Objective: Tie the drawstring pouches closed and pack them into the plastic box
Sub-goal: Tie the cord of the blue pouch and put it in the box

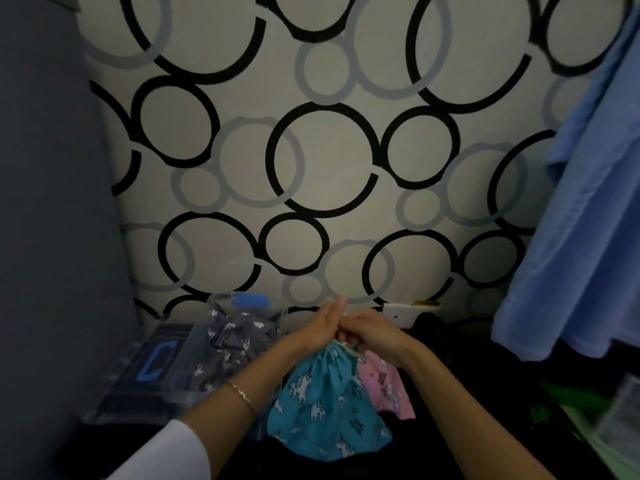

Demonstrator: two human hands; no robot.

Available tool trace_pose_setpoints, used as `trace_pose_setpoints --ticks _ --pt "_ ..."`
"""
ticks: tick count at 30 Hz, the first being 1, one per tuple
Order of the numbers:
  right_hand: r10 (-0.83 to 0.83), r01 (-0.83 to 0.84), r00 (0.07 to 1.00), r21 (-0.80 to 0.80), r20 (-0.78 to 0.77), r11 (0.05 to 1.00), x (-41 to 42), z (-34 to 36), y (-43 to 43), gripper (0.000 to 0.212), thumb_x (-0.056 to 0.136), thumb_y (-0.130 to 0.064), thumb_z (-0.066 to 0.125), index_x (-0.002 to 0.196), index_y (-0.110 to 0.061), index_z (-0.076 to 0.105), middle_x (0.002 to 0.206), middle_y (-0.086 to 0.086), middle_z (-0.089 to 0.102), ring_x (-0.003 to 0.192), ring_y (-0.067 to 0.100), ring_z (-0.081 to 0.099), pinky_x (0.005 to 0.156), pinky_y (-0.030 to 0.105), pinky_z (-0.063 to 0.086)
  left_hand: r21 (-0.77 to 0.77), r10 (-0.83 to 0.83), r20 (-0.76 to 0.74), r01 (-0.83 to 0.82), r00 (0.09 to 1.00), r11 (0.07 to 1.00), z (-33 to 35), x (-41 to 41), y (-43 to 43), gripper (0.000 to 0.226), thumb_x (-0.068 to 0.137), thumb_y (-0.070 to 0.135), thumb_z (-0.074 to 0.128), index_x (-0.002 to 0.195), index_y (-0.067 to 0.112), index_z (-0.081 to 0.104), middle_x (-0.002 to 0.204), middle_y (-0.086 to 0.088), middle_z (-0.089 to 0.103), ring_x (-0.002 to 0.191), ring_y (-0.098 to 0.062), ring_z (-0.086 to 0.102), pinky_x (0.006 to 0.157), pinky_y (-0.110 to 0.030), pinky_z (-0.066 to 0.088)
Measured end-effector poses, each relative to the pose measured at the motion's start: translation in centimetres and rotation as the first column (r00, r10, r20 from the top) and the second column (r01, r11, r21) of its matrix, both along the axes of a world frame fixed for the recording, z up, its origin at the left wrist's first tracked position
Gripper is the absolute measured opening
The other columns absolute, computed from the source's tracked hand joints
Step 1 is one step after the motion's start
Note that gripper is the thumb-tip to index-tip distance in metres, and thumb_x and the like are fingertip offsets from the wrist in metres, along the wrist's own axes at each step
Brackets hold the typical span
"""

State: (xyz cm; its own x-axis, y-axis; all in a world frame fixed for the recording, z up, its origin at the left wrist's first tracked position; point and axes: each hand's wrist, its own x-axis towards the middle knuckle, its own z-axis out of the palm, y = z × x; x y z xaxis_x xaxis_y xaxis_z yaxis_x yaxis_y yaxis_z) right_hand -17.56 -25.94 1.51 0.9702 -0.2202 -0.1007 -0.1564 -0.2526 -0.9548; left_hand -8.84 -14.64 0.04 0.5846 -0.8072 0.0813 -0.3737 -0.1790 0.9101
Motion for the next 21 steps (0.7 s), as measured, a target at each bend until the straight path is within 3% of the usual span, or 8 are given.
trace_pose_setpoints --ticks 2,4,7,11,14,15,18,21 --pt "-0.002 0.002 1.0 0.03 -0.006 1.0 -0.2 -0.2 0.1 0.036 0.098 -0.025 0.055 0.065 -0.012 0.062 0.052 -0.006 0.056 0.049 0.007 0.041 0.047 0.017 0.031 -0.018 0.065 0.03 -0.065 0.997 0.998 -0.7 0.0 -0.2 0.046 0.103 0.047 0.027 0.087 0.012 0.052 0.078 -0.002 0.058 0.077 -0.015 0.057 0.079 -0.031 0.045" --pt "-0.01 0.01 1.0 0.075 0.005 0.997 -0.3 -0.4 -0.1 0.035 0.097 -0.025 0.056 0.065 -0.013 0.063 0.053 -0.005 0.057 0.049 0.007 0.042 0.048 0.016 0.033 -0.012 0.13 0.121 -0.13 0.984 0.991 -1.0 0.4 -0.1 0.04 0.101 0.049 0.033 0.102 0.016 0.055 0.094 0.0 0.063 0.091 -0.018 0.06 0.083 -0.032 0.046" --pt "-0.012 0.003 0.997 0.118 0.071 0.993 -0.7 -0.2 -0.5 0.036 0.097 -0.026 0.056 0.064 -0.016 0.065 0.058 -0.002 0.057 0.053 0.008 0.045 0.054 0.019 0.036 -0.055 0.127 0.171 -0.119 0.977 0.991 -0.7 1.1 0.9 0.029 0.097 0.051 0.043 0.089 0.029 0.061 0.083 0.013 0.066 0.081 -0.011 0.063 0.067 -0.02 0.045" --pt "-0.071 0.063 0.982 0.05 0.173 0.997 -0.8 0.2 -0.8 0.038 0.097 -0.025 0.056 0.061 -0.02 0.067 0.064 0.002 0.059 0.067 0.011 0.056 0.072 0.021 0.044 -0.044 0.034 0.131 -0.028 0.991 0.999 -0.4 2.5 2.5 0.033 0.092 0.041 0.06 0.078 0.015 0.075 0.068 0.003 0.063 0.063 -0.011 0.055 0.062 -0.027 0.042" --pt "-0.128 0.121 0.973 0.044 0.192 0.992 -0.9 0.7 -1.0 0.034 0.097 -0.021 0.057 0.067 -0.02 0.074 0.073 0.01 0.063 0.082 0.015 0.062 0.077 0.018 0.047 -0.052 -0.003 0.077 0.007 0.997 0.999 0.2 3.4 4.2 0.028 0.091 0.028 0.065 0.066 0.035 0.076 0.067 -0.001 0.062 0.062 -0.012 0.051 0.063 -0.028 0.039" --pt "-0.142 0.134 0.971 0.051 0.191 0.99 -0.9 0.8 -1.0 0.032 0.097 -0.021 0.057 0.069 -0.018 0.074 0.074 0.011 0.064 0.083 0.017 0.062 0.077 0.019 0.048 -0.034 -0.004 0.078 0.006 0.997 0.999 0.5 3.7 4.8 0.028 0.091 0.027 0.065 0.067 0.036 0.075 0.069 -0.004 0.062 0.064 -0.013 0.051 0.063 -0.028 0.04" --pt "-0.127 0.121 0.978 0.044 0.168 0.992 -1.0 1.1 -0.7 0.036 0.097 -0.021 0.056 0.066 -0.015 0.073 0.085 0.013 0.07 0.084 0.016 0.065 0.072 0.015 0.05 0.055 -0.033 0.066 0.029 0.997 0.998 1.0 4.2 5.9 0.026 0.094 0.022 0.061 0.072 0.029 0.073 0.064 0.014 0.065 0.06 0.003 0.057 0.062 -0.013 0.044" --pt "-0.081 0.086 0.988 -0.033 0.13 0.996 -0.8 1.3 0.0 0.039 0.097 -0.022 0.057 0.062 -0.019 0.073 0.075 0.0 0.073 0.071 0.007 0.066 0.063 0.013 0.048 0.082 -0.089 -0.005 0.089 0.996 0.993 1.3 3.2 5.0 0.016 0.094 0.021 0.058 0.091 0.019 0.074 0.082 0.007 0.07 0.077 -0.005 0.063 0.072 -0.019 0.048"
